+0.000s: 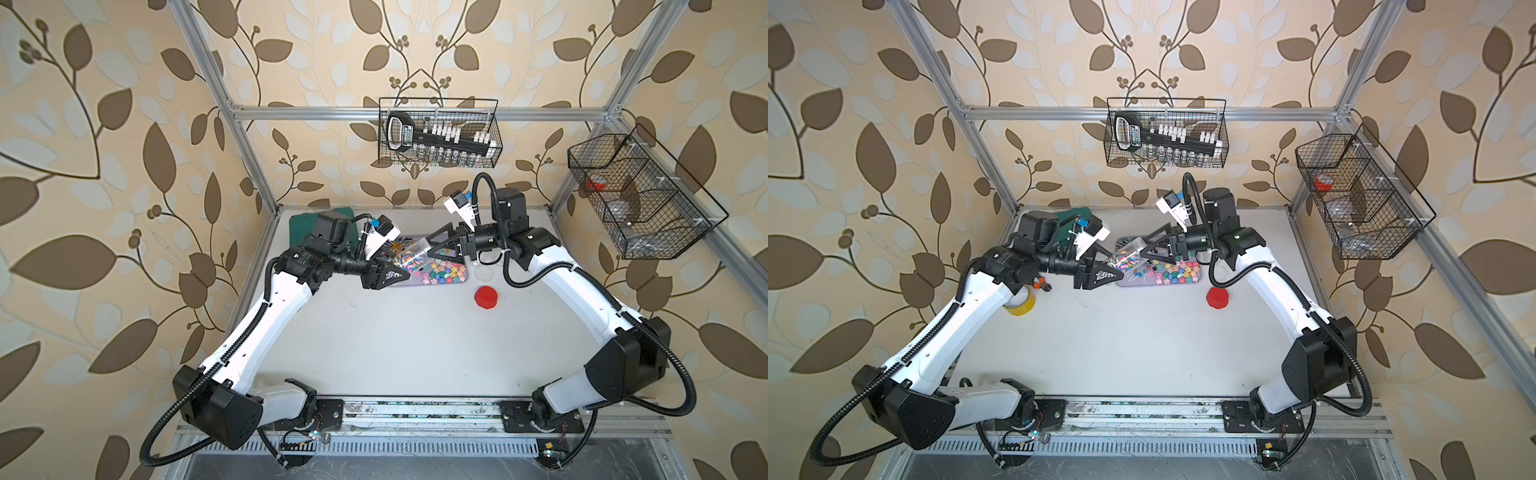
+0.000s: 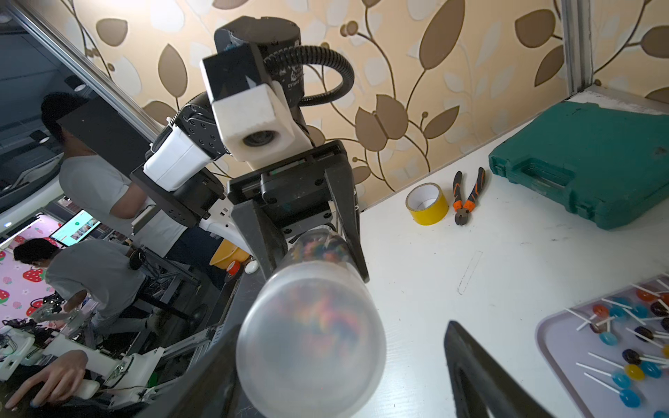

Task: Pour the candies out of the jar
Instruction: Unscrew the lid from the jar.

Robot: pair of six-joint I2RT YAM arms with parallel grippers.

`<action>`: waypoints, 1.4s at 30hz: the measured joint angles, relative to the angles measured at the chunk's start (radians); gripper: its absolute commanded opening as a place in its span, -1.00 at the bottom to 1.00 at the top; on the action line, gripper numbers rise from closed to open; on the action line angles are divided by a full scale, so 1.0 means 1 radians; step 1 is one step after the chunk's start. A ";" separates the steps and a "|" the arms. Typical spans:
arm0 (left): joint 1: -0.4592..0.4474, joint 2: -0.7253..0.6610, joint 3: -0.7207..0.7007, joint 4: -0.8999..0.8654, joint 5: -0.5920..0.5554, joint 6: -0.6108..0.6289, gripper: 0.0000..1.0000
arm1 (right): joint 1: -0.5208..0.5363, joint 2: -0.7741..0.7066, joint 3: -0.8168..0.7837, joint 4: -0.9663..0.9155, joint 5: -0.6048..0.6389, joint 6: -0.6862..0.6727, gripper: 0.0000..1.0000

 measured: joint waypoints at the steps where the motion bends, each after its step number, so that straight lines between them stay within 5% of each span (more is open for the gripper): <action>1: 0.000 0.000 0.000 0.000 -0.001 0.002 -0.36 | -0.003 -0.003 0.000 0.000 0.006 0.012 0.73; 16: -0.001 0.023 0.049 -0.099 -0.123 0.145 -0.34 | -0.106 0.061 0.122 -0.157 0.076 0.300 0.72; 42: -0.001 0.043 0.061 -0.154 -0.210 0.215 -0.35 | 0.010 0.171 0.217 -0.346 0.047 0.324 0.52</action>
